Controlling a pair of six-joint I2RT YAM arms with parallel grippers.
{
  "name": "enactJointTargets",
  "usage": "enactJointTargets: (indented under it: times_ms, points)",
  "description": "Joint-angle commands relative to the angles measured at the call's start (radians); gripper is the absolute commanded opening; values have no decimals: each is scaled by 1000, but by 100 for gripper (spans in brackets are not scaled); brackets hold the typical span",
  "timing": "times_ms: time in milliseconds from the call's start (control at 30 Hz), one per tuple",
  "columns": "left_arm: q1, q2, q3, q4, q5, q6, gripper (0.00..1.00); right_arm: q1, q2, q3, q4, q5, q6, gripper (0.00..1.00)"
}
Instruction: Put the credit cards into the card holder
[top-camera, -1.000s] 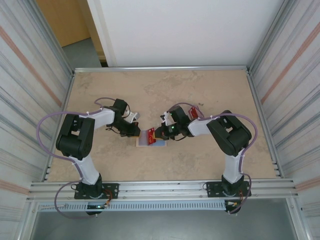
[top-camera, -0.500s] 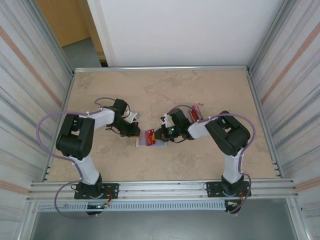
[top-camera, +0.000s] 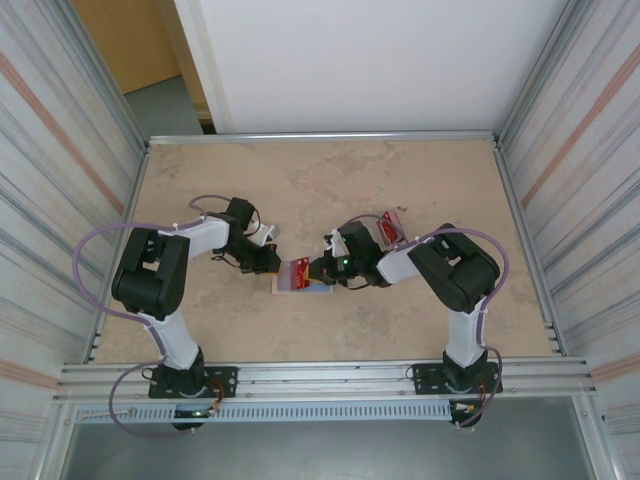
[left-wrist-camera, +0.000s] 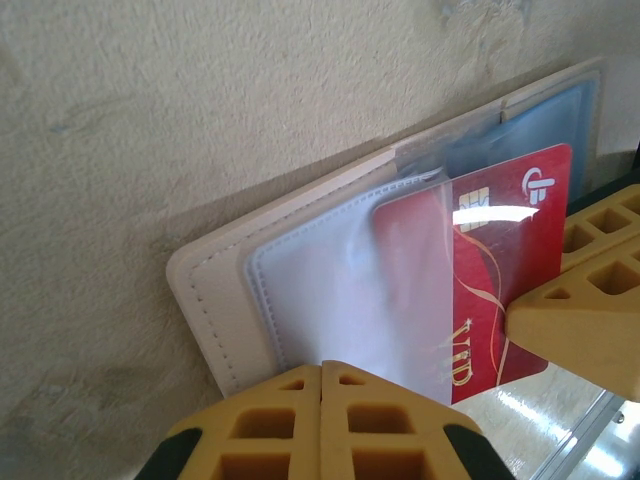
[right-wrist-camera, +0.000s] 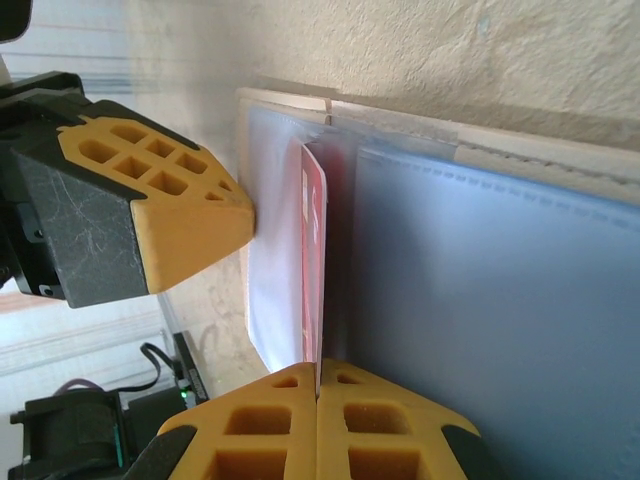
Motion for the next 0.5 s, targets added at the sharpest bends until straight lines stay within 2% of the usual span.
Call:
enactJointTargets:
  times_ms: [0,467]
  points:
    - [8,-20,-10,-5,-13,13,0,11,31,-16,-6,63,29,0]
    - [9,-17,-5,-7,-14,14,0,42,53,33,-86,43,-14,0]
